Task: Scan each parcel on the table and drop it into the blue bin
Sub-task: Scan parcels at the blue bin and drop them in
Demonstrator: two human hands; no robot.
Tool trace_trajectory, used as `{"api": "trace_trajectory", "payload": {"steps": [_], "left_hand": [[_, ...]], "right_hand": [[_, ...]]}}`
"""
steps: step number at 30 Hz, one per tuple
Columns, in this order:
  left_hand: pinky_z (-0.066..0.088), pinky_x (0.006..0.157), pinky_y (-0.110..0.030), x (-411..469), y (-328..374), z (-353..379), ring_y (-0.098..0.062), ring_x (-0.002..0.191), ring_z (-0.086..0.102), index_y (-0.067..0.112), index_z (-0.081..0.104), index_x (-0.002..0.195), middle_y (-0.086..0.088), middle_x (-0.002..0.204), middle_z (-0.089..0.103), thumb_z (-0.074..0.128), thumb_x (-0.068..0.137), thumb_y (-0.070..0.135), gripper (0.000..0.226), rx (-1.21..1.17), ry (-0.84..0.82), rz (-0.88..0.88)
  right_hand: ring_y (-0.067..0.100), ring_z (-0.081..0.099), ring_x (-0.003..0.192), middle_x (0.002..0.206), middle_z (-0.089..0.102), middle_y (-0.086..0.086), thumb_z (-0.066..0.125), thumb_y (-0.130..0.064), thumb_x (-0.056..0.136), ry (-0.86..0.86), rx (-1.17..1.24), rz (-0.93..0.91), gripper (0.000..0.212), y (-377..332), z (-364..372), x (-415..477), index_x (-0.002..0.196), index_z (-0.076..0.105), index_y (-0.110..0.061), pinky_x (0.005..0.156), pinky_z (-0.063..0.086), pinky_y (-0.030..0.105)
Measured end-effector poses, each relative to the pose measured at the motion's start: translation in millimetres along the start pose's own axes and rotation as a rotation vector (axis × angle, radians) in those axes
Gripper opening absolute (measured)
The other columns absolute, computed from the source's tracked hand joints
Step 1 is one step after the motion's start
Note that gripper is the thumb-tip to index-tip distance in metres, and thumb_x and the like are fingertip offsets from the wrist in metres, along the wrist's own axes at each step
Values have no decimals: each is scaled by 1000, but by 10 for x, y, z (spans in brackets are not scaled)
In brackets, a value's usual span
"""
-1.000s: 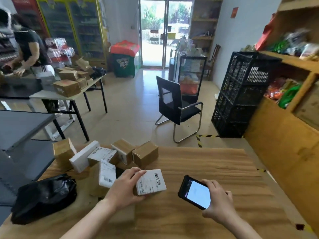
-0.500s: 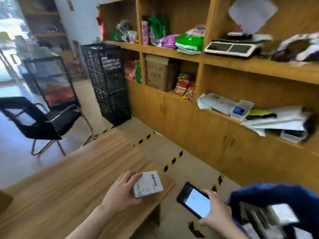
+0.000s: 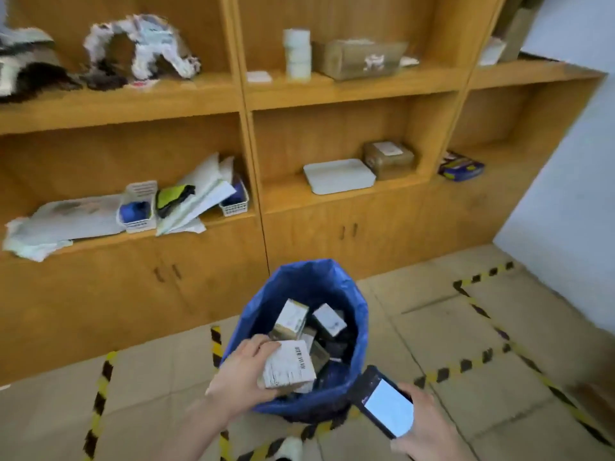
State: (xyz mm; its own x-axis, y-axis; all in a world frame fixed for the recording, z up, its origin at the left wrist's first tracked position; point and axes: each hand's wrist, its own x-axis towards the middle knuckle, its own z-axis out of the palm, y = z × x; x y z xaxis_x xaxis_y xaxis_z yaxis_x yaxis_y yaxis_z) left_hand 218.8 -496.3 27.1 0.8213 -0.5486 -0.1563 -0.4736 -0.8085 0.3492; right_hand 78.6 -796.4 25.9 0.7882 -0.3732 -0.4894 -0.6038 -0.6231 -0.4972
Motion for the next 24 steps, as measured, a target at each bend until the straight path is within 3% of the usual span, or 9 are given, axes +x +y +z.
{"api": "trace_trajectory", "payload": {"steps": [3, 6, 9, 13, 19, 24], "left_hand": [[33, 106, -23, 702, 13, 216, -12, 126, 38, 29, 39, 143, 10, 140, 35, 63, 72, 65, 83, 25, -78, 128], [41, 101, -30, 1260, -102, 441, -14, 121, 43, 30, 45, 137, 9, 135, 39, 58, 69, 76, 83, 23, -141, 161], [47, 94, -35, 1727, -281, 710, -17, 119, 46, 33, 49, 132, 6, 131, 42, 53, 68, 83, 82, 53, -212, 170], [46, 94, -37, 2332, -445, 1137, -22, 124, 43, 32, 45, 137, 2, 135, 40, 63, 73, 65, 74, 127, -338, 177], [31, 108, -39, 3036, -551, 1971, -24, 130, 32, 26, 37, 140, -1, 141, 30, 70, 76, 38, 74, 222, -511, 303], [32, 104, -43, 3416, -650, 2658, -28, 125, 35, 20, 40, 138, -5, 135, 34, 69, 79, 27, 66, 372, -623, 458]], "right_hand": [[11, 44, 123, 132, 43, -13, 74, -48, 58, 61, 50, 40, 87, 204, 33, 393, 136, 36, -37, 104, 41, 35], [12, 48, 119, 127, 50, -7, 75, -39, 60, 39, 159, 124, 85, 134, 26, 825, 137, 42, -23, 100, 44, 30], [9, 47, 110, 121, 42, -10, 73, -32, 54, 39, 262, 236, 87, -76, 63, 1210, 133, 39, -27, 87, 44, 26], [9, 47, 104, 102, 38, -19, 72, -21, 54, 58, 311, 320, 80, -238, 281, 1754, 128, 42, -27, 75, 44, 25], [16, 54, 93, 105, 38, -15, 69, -27, 49, 84, 385, 537, 76, -176, 799, 2535, 119, 41, -36, 89, 49, 44], [13, 51, 105, 119, 43, -14, 74, -28, 55, 117, 268, 575, 77, 162, 1242, 2909, 124, 41, -37, 93, 38, 37]]}}
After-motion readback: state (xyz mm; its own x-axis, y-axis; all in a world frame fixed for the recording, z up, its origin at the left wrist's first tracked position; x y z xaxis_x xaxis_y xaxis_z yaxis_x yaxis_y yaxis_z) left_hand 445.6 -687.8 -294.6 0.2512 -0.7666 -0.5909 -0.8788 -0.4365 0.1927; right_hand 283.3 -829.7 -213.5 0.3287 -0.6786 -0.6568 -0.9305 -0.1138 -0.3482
